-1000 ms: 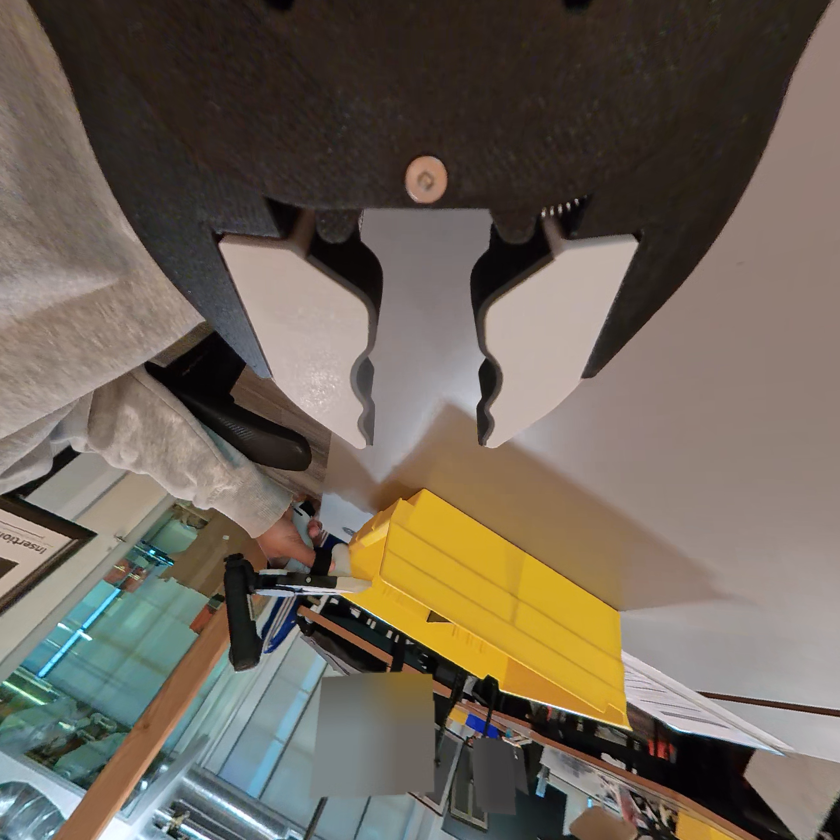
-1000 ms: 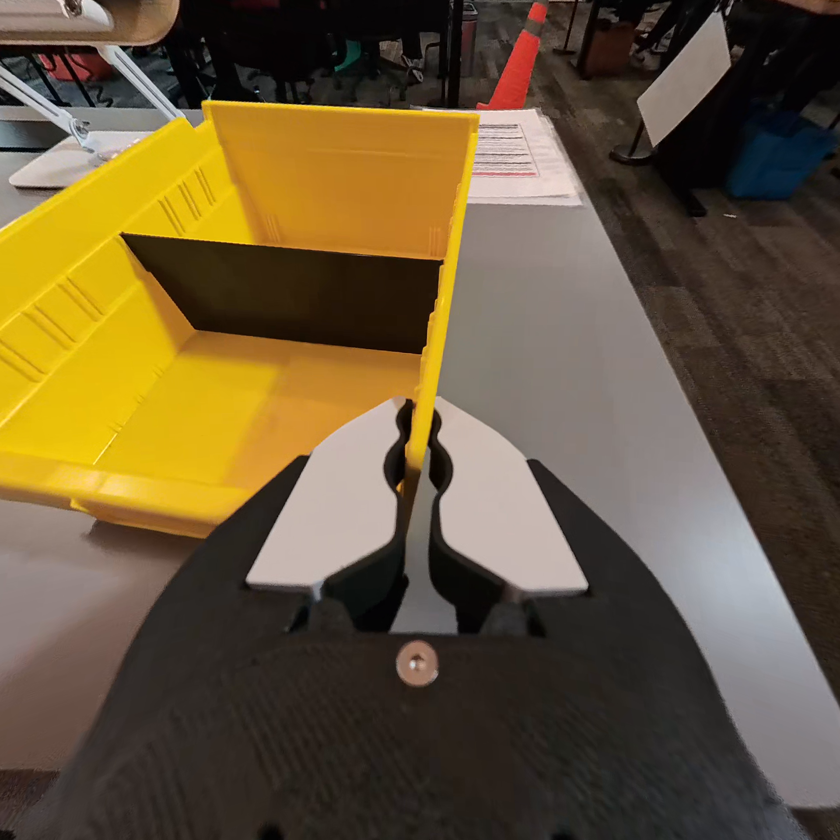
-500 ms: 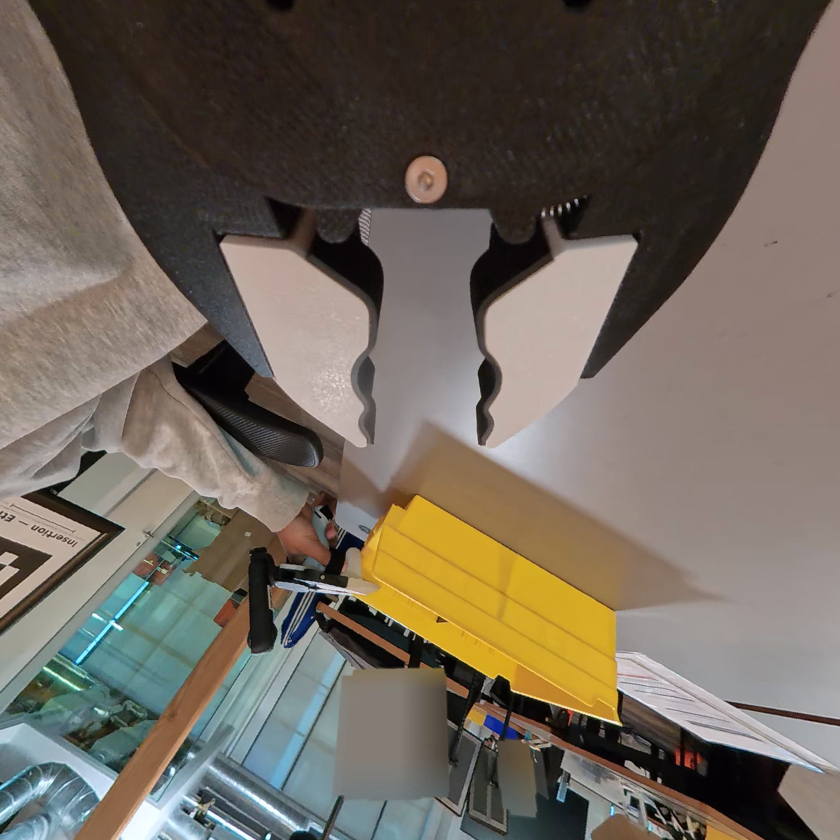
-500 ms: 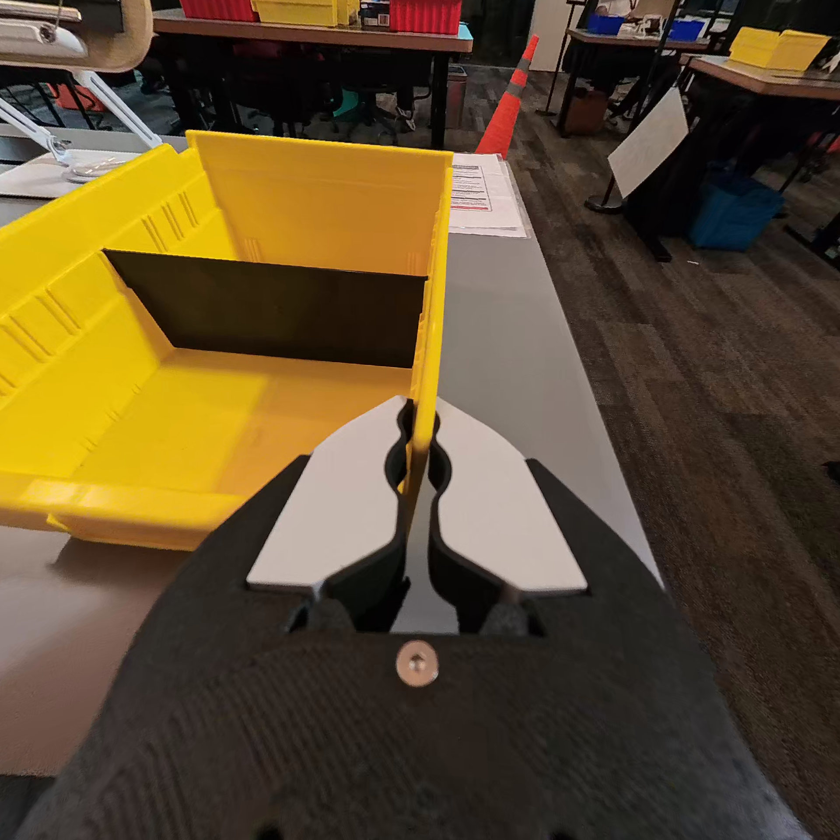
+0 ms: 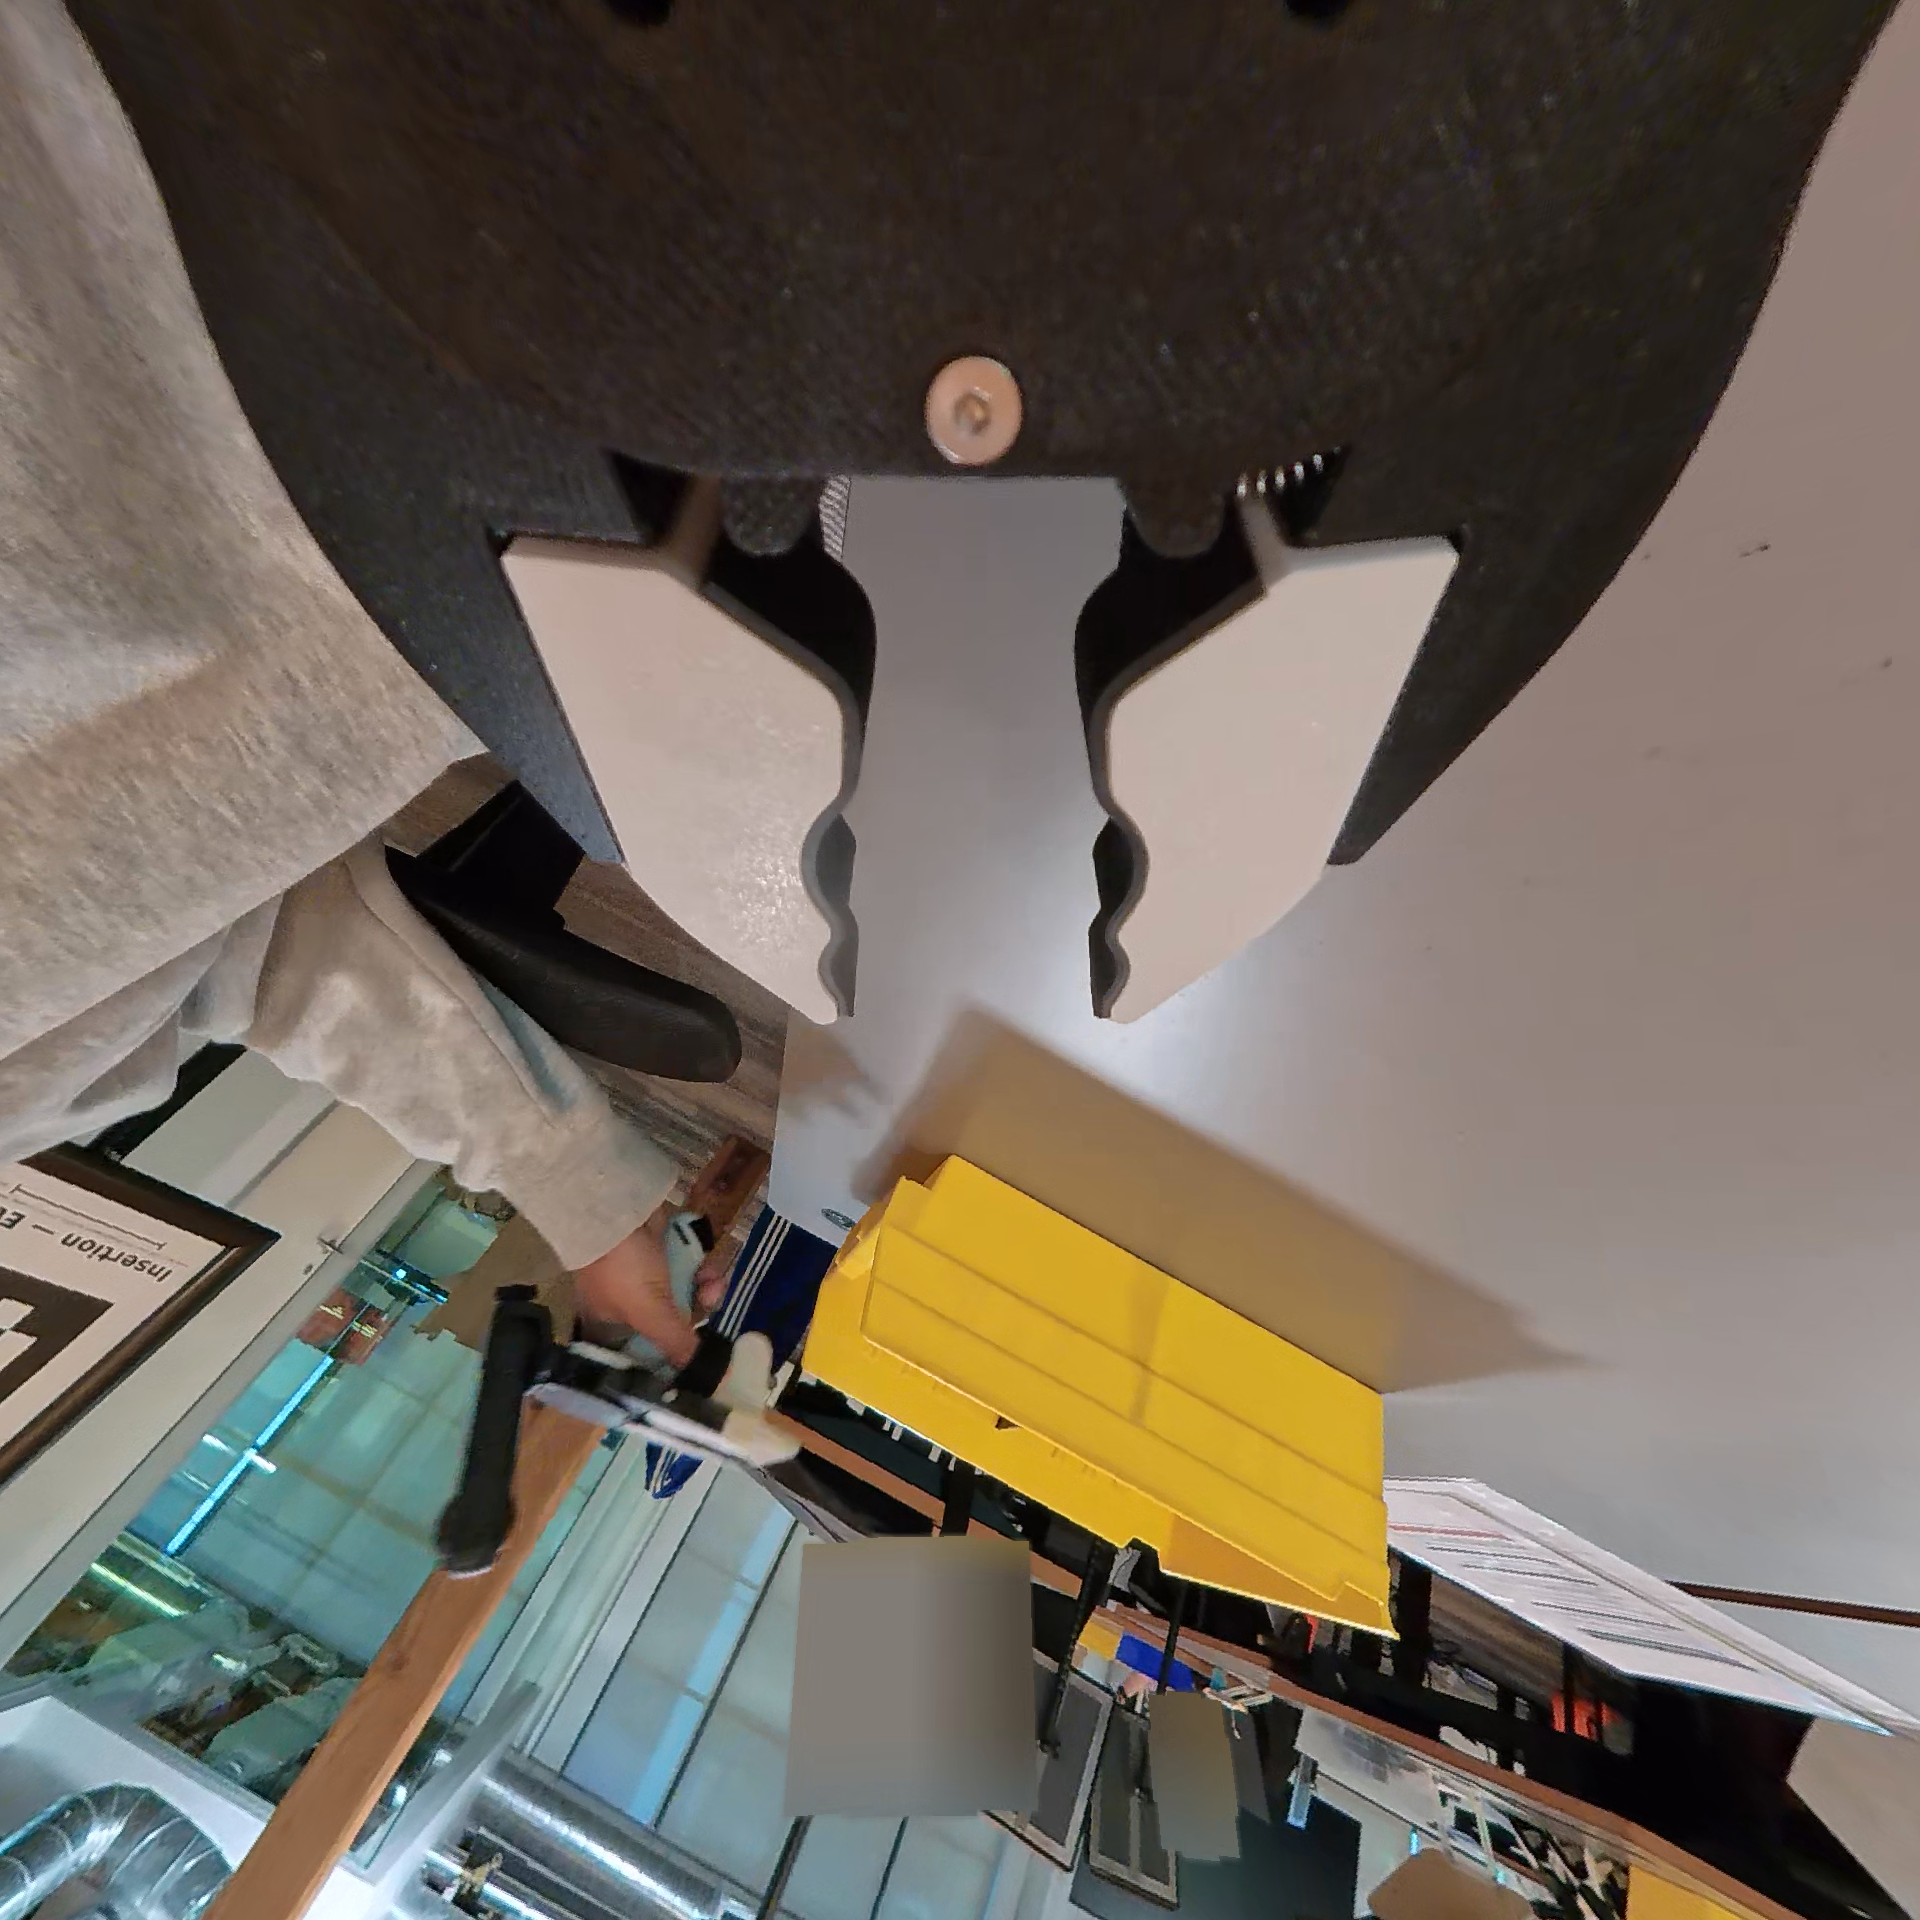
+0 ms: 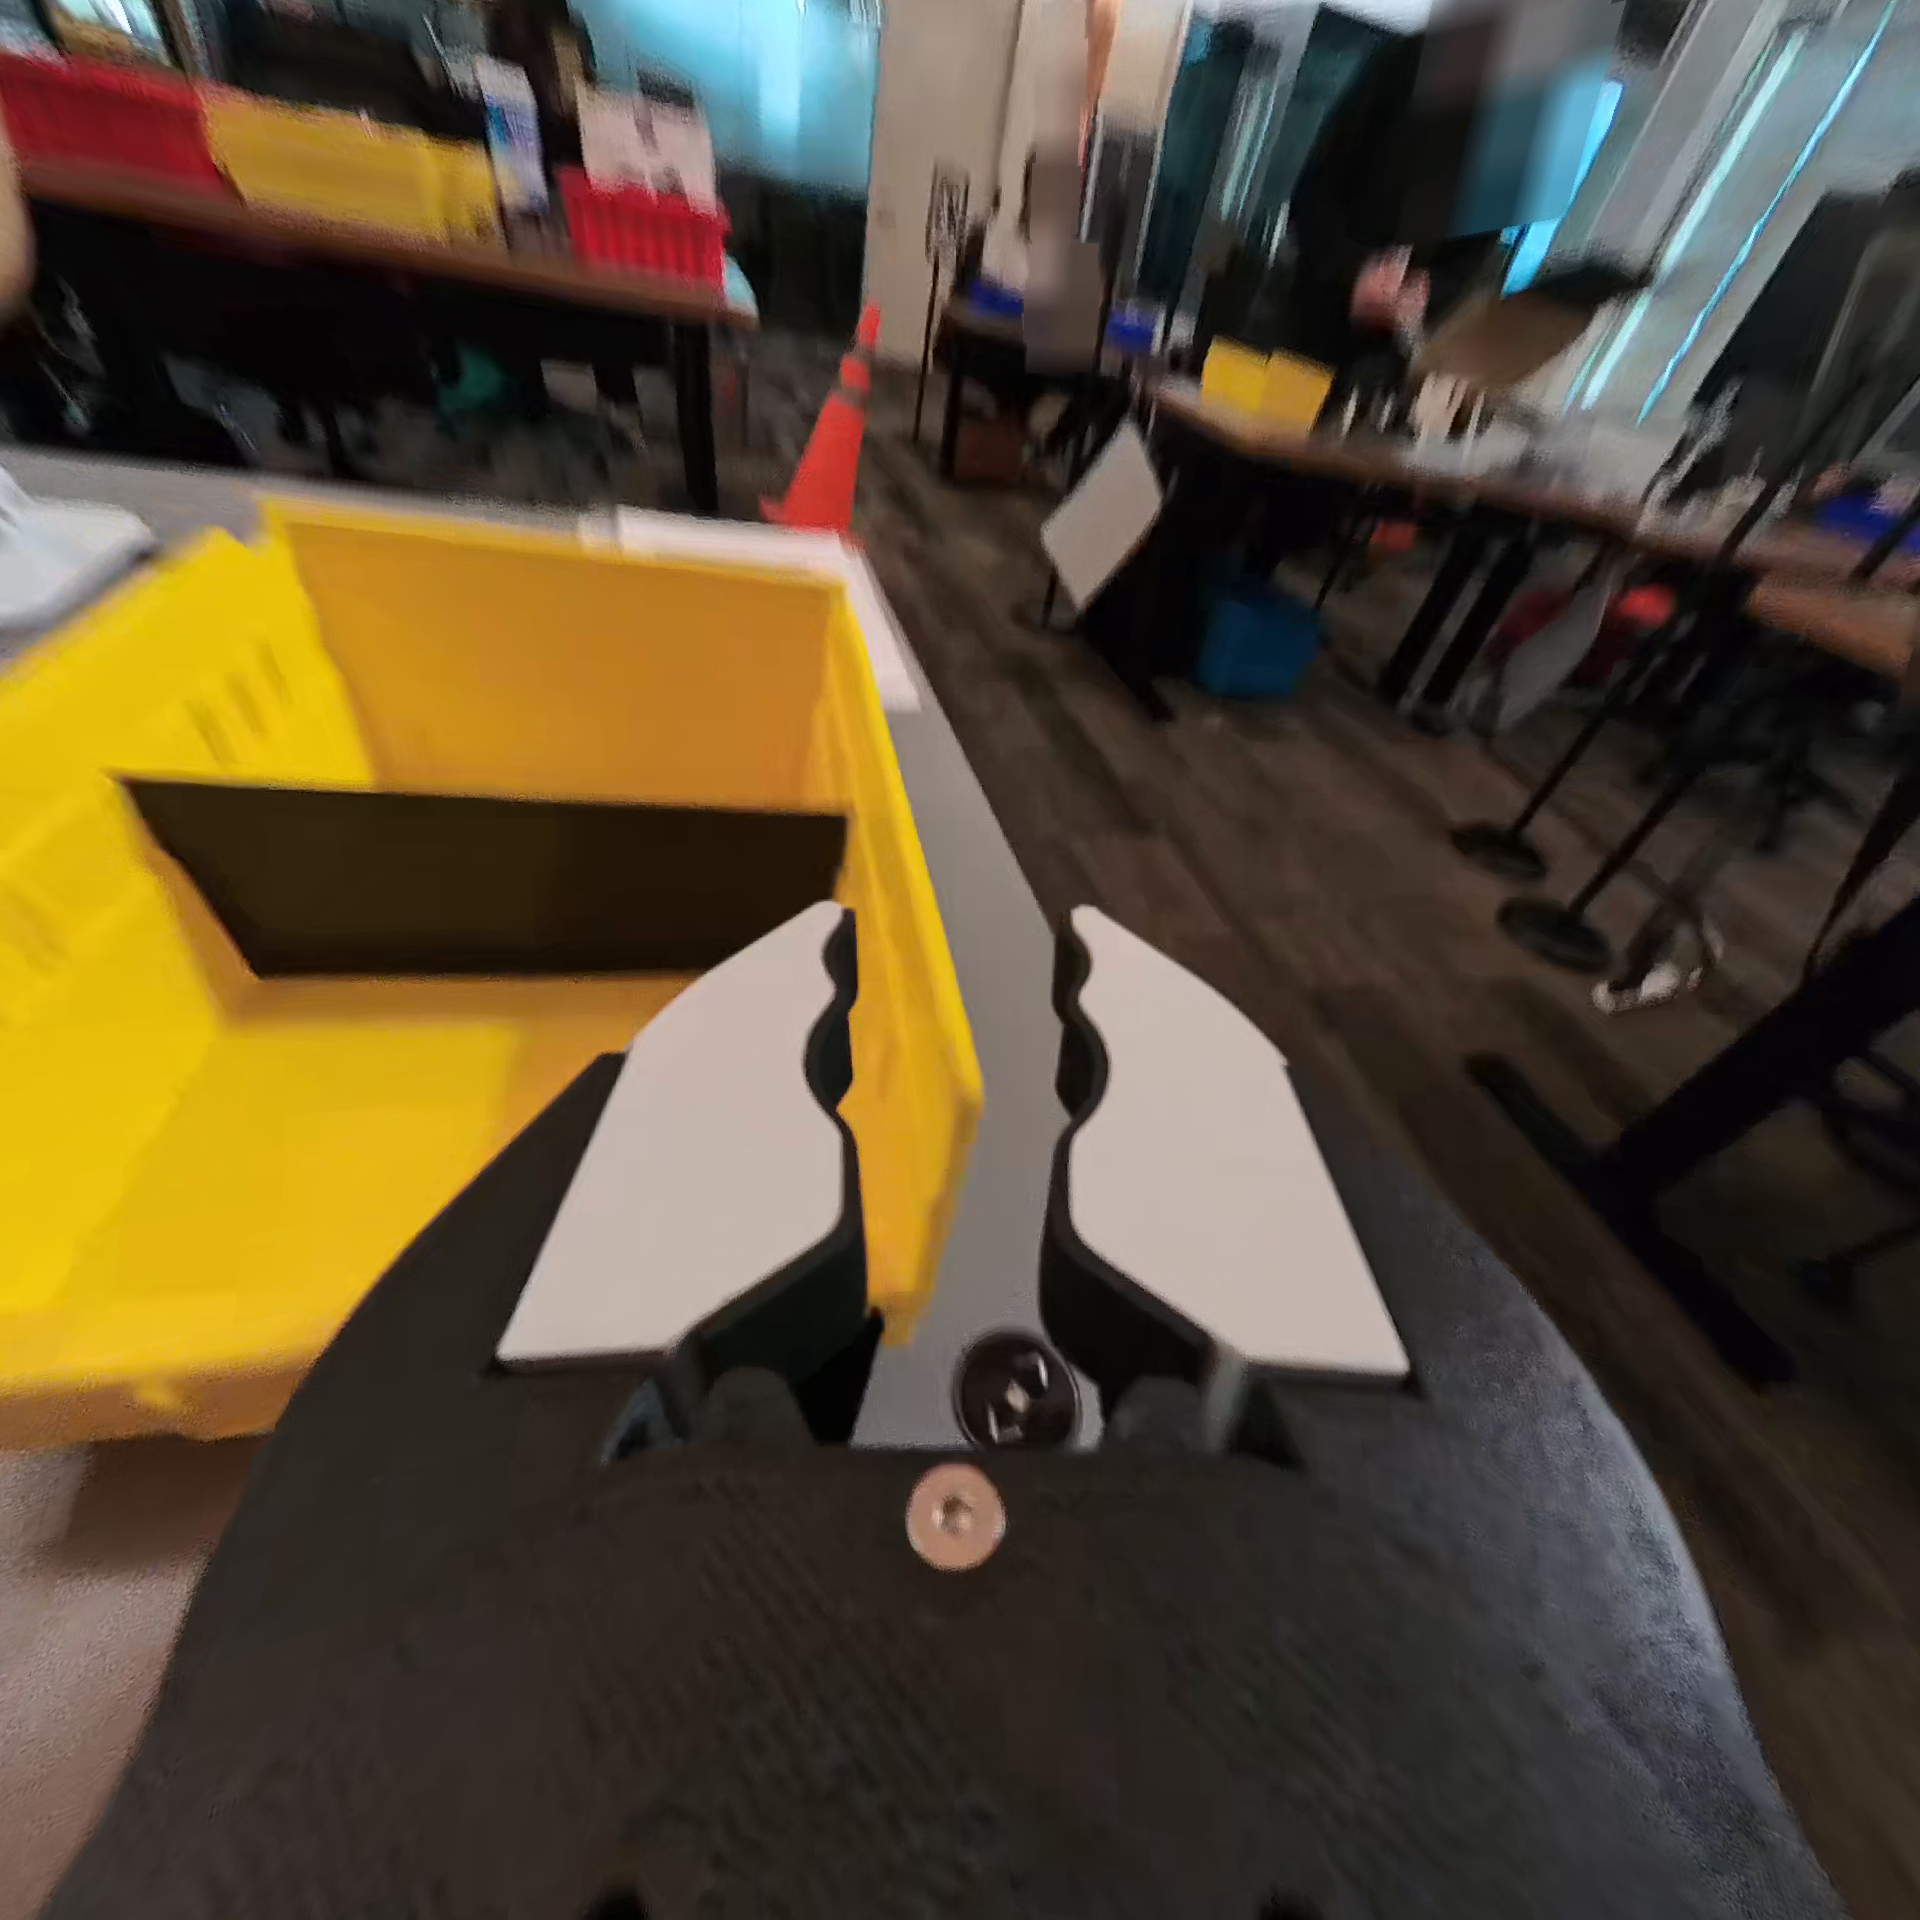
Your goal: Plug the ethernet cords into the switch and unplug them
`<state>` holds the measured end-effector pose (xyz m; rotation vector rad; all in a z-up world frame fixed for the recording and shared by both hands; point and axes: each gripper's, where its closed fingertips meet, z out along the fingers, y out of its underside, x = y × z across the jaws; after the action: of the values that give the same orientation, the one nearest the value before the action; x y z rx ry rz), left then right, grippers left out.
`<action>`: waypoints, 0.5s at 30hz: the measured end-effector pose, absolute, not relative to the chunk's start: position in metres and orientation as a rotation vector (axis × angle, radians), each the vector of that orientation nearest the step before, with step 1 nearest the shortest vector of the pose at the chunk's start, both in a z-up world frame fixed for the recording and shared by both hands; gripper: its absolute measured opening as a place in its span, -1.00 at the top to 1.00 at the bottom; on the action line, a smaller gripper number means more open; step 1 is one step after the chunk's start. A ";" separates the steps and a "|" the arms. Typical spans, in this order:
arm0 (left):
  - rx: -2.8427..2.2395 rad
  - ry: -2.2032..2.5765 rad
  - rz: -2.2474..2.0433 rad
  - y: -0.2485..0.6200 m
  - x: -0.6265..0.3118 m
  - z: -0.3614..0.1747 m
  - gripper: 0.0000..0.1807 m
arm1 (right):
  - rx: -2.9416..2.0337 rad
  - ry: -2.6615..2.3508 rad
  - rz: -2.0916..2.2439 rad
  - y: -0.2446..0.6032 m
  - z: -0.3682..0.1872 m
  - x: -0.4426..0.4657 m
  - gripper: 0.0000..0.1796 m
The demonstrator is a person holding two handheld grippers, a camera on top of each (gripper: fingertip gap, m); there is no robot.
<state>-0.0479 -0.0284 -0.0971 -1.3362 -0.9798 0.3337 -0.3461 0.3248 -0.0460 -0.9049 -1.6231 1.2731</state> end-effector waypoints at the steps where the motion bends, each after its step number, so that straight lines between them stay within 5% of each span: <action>1: -1.336 -0.981 0.337 -0.029 -0.048 -0.097 0.52 | -0.836 -1.585 1.319 0.313 -0.027 -0.332 0.61; 8: -1.344 -1.115 0.656 -0.095 -0.052 -0.085 0.48 | -0.366 -1.628 1.990 0.135 0.043 -0.185 0.78; 13: -1.216 -1.382 1.472 -0.256 0.004 -0.042 0.34 | 0.018 -2.162 2.264 0.024 -0.032 -0.061 0.77; 15: -1.170 -1.500 1.815 -0.316 0.045 -0.030 0.13 | 0.124 -2.367 2.167 0.006 -0.067 -0.038 0.79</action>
<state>0.0449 -0.3164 -0.0298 -1.1695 -1.5000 1.8150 -0.0381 0.0056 -0.0673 0.1244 -2.3667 2.1668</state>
